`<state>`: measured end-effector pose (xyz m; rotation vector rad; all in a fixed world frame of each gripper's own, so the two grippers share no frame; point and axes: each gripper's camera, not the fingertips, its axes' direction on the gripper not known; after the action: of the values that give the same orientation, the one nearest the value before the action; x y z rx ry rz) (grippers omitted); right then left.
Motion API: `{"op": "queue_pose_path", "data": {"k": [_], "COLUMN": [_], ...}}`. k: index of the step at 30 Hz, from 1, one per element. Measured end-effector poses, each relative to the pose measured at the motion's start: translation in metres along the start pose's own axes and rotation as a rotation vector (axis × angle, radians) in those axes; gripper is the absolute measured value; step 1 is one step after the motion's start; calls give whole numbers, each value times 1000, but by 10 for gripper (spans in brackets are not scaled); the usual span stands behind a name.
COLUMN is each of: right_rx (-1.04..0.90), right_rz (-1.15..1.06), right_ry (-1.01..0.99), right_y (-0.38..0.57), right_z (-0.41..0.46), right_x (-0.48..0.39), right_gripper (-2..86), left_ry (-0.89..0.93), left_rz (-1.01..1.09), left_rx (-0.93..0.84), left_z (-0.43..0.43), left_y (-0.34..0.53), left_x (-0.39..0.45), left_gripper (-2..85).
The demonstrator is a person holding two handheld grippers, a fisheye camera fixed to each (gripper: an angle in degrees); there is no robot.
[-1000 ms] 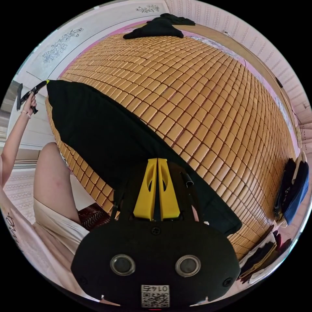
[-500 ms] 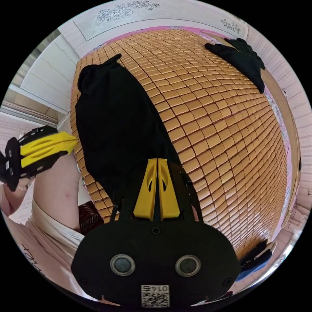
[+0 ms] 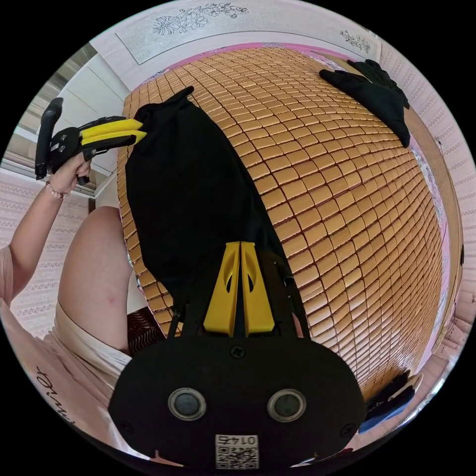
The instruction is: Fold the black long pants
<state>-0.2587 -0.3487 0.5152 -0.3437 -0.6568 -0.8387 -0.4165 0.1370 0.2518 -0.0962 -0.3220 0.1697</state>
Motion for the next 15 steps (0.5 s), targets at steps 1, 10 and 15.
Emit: {"op": "queue_pose_path", "data": {"k": [1, 10, 15], "right_rx": [-19, -22, -20], "right_rz": [-2, -78, -108], "right_ry": [0, 31, 43], "right_y": [-3, -21, -31], "right_z": [3, -9, -11], "right_x": [-2, -21, -30], "right_gripper": [-3, -4, -4], "left_ry": [-11, -42, 88], "left_rz": [-12, -520, -338], "left_rx": [20, 168, 211], "left_z": [-5, -47, -45], "left_y": [1, 67, 71], "left_x": [-10, -192, -177], "left_gripper": [20, 59, 73]}}
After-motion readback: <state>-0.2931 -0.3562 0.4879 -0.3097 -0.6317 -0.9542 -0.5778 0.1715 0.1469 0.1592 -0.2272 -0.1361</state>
